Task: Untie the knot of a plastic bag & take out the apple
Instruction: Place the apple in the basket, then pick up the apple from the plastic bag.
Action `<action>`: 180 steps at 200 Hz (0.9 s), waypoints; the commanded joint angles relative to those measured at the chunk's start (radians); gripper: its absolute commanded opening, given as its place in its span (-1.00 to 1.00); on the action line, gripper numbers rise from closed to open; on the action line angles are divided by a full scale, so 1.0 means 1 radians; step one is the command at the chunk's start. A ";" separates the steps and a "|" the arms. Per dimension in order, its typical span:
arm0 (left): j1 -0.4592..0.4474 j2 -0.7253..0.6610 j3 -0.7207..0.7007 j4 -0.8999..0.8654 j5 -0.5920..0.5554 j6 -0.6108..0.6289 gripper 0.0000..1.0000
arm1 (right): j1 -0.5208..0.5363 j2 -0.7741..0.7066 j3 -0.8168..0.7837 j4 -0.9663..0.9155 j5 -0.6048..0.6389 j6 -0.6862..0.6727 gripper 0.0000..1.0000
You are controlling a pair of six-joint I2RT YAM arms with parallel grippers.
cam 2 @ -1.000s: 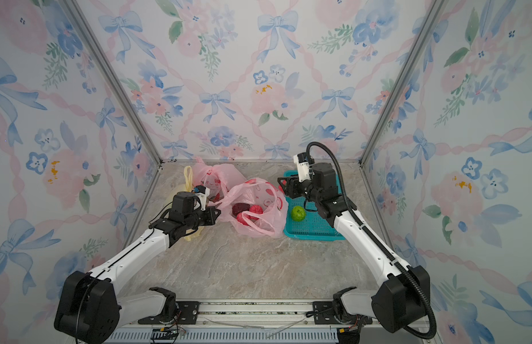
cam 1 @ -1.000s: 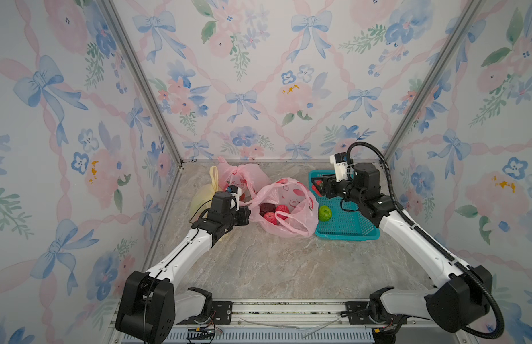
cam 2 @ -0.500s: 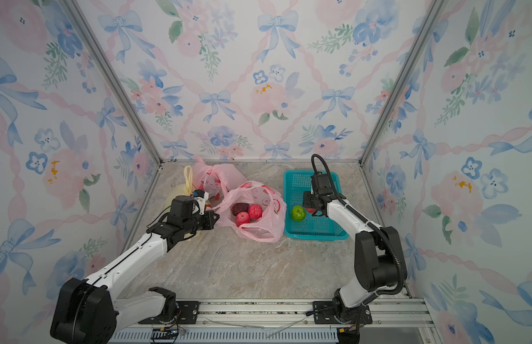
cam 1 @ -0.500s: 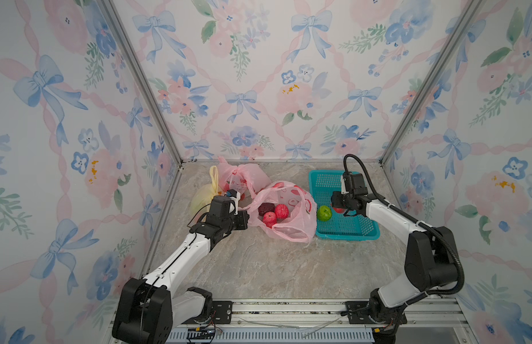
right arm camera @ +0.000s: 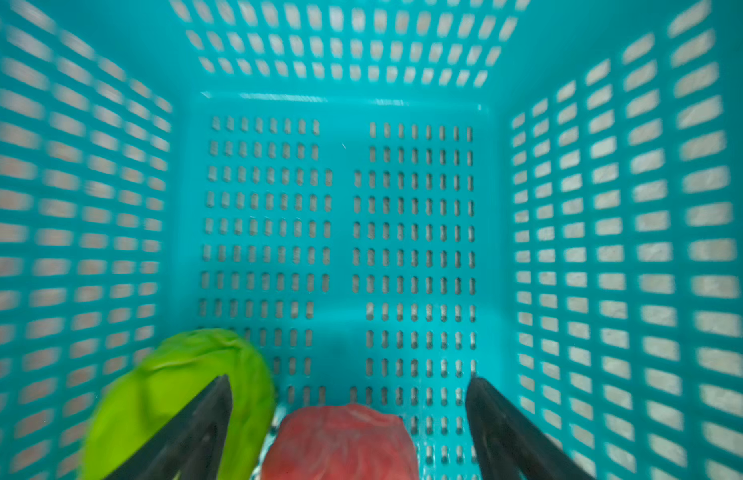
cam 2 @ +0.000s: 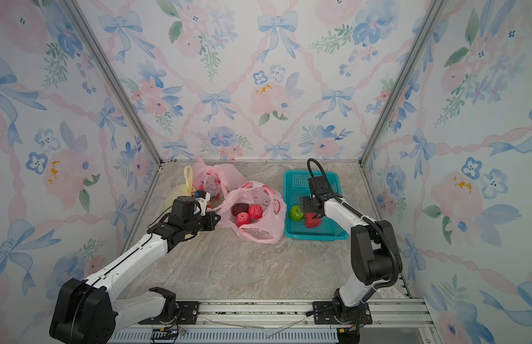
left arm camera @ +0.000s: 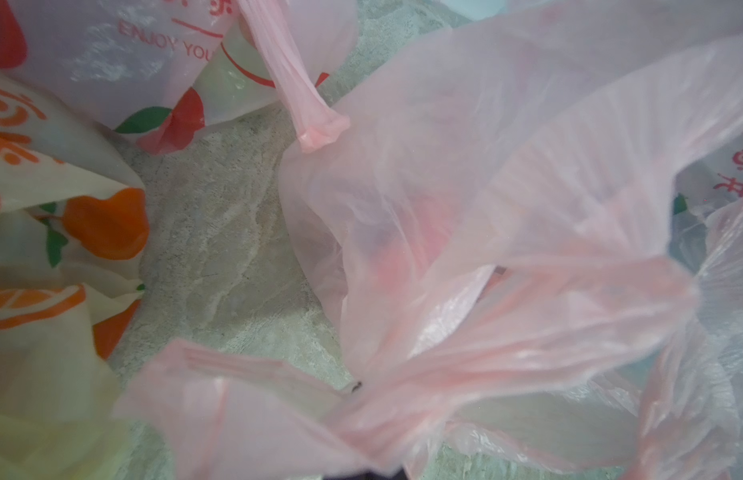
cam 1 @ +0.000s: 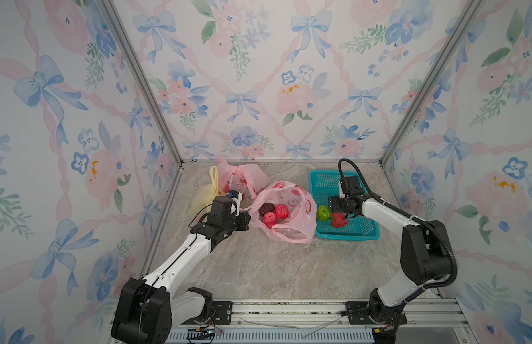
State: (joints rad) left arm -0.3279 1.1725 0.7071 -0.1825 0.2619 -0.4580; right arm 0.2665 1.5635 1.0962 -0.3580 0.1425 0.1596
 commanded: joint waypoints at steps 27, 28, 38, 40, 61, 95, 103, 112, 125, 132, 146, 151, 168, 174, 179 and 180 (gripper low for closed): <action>-0.013 0.027 0.022 -0.013 -0.017 -0.010 -1.00 | 0.248 -0.265 0.093 -0.011 -0.331 -0.125 0.51; -0.012 0.027 0.022 -0.013 -0.016 -0.010 -1.00 | 0.253 -0.266 0.096 -0.012 -0.339 -0.125 0.50; -0.015 0.031 0.046 -0.014 -0.018 -0.008 -1.00 | 0.304 -0.260 0.120 -0.016 -0.431 -0.122 0.45; -0.016 0.032 0.052 -0.013 -0.019 -0.008 -1.00 | 0.313 -0.256 0.125 -0.017 -0.447 -0.120 0.44; -0.018 0.043 0.063 -0.014 -0.025 -0.005 -1.00 | 0.407 -0.184 0.165 -0.024 -0.518 -0.095 0.29; -0.018 0.058 0.086 -0.013 -0.029 0.006 -1.00 | 0.454 -0.006 0.207 0.021 -0.516 -0.040 0.26; -0.018 0.061 0.093 -0.014 -0.028 0.008 -1.00 | 0.454 0.043 0.235 0.017 -0.508 -0.034 0.26; -0.019 0.064 0.100 -0.013 -0.025 0.011 -1.00 | 0.456 0.085 0.264 0.009 -0.463 -0.022 0.25; -0.018 0.068 0.105 -0.013 -0.021 0.015 -1.00 | 0.455 0.167 0.308 0.000 -0.384 -0.011 0.25; -0.019 0.070 0.105 -0.013 -0.019 0.015 -1.00 | 0.456 0.199 0.335 -0.004 -0.327 -0.004 0.25; -0.019 0.071 0.102 -0.013 -0.014 0.015 -1.00 | 0.455 0.255 0.382 -0.010 -0.239 0.004 0.28; -0.019 0.070 0.100 -0.013 -0.012 0.015 -1.00 | 0.455 0.274 0.397 -0.011 -0.216 0.007 0.32; -0.018 0.069 0.093 -0.013 -0.007 0.015 -1.00 | 0.448 0.331 0.438 -0.015 -0.132 0.024 0.42; -0.017 0.067 0.090 -0.014 -0.007 0.013 -1.00 | 0.446 0.351 0.449 -0.019 -0.115 0.029 0.45; -0.019 0.065 0.086 -0.013 -0.007 0.014 -1.00 | 0.443 0.365 0.456 -0.020 -0.105 0.034 0.50; -0.018 0.064 0.086 -0.013 -0.007 0.014 -1.00 | 0.443 0.367 0.458 -0.020 -0.103 0.036 0.51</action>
State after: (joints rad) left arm -0.3412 1.2346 0.7856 -0.1894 0.2443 -0.4564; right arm 0.7151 1.8828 1.4883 -0.3546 -0.1028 0.1596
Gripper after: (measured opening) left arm 0.047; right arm 0.719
